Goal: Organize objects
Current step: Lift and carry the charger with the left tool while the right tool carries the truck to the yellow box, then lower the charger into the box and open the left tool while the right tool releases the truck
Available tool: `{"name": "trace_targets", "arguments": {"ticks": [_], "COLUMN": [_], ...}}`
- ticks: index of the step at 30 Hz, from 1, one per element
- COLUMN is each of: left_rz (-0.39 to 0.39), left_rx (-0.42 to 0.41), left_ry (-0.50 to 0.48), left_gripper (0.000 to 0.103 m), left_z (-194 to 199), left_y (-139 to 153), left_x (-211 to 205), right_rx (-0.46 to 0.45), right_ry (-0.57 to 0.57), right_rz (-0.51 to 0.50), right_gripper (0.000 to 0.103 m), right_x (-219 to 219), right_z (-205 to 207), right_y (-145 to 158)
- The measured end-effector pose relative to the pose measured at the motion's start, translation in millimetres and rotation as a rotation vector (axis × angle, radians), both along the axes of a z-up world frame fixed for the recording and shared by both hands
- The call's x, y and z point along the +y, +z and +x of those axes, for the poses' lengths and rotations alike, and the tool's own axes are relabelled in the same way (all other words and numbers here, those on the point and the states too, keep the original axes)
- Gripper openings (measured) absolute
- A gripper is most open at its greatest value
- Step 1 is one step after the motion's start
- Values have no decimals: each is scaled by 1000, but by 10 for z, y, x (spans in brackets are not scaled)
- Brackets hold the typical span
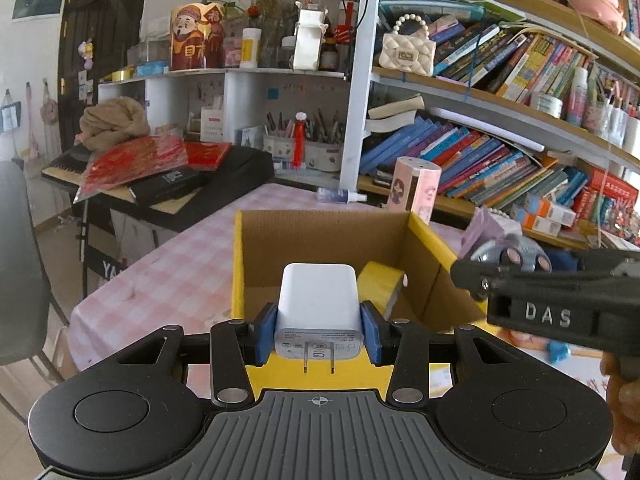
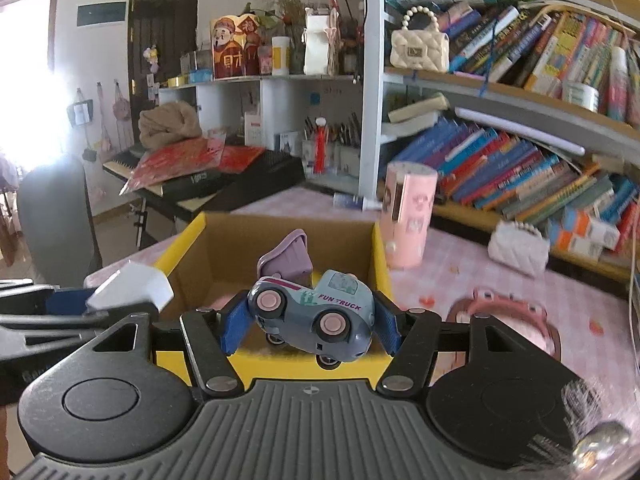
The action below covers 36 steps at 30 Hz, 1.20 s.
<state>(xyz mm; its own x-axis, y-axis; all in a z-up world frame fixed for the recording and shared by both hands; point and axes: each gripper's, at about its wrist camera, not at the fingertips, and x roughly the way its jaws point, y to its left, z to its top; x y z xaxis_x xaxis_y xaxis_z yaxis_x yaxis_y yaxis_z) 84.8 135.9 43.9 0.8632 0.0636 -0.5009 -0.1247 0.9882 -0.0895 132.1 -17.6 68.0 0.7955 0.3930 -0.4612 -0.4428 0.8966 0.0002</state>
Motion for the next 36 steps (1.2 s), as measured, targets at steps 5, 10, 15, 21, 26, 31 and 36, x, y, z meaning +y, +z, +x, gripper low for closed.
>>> {"name": "trace_targets", "arguments": {"ticks": [5,10,15,21,26,31,36], "left_rz": [22,45,67,86,93,88,66], "left_rx": [34,90,128,172,210,223,237], "left_ry": [5,4,2,-7,-14,-8,2], "left_gripper": [41,42,42,42,42,42,42], "left_z": [260,463,639,773,852,881,917], "left_y": [-92,-215,-293,-378,-449,-485,-512], "left_x": [-71,-123,-161,-202,-226,-216,-194], "right_rx": [3,32,66,101,134,181,218], "right_ry": [32,69,112,165,182,204,245], "right_rz": [-6,-17,-33,-75,-113,-155,-202], "right_gripper": [61,61,61,61,61,61,61], "right_x": [47,119,225,353,442,522,618], "right_z": [366,636,837,1010,1129,1234,1281], "right_y": [-15,-99,-206,-309,-399,-498,-583]}}
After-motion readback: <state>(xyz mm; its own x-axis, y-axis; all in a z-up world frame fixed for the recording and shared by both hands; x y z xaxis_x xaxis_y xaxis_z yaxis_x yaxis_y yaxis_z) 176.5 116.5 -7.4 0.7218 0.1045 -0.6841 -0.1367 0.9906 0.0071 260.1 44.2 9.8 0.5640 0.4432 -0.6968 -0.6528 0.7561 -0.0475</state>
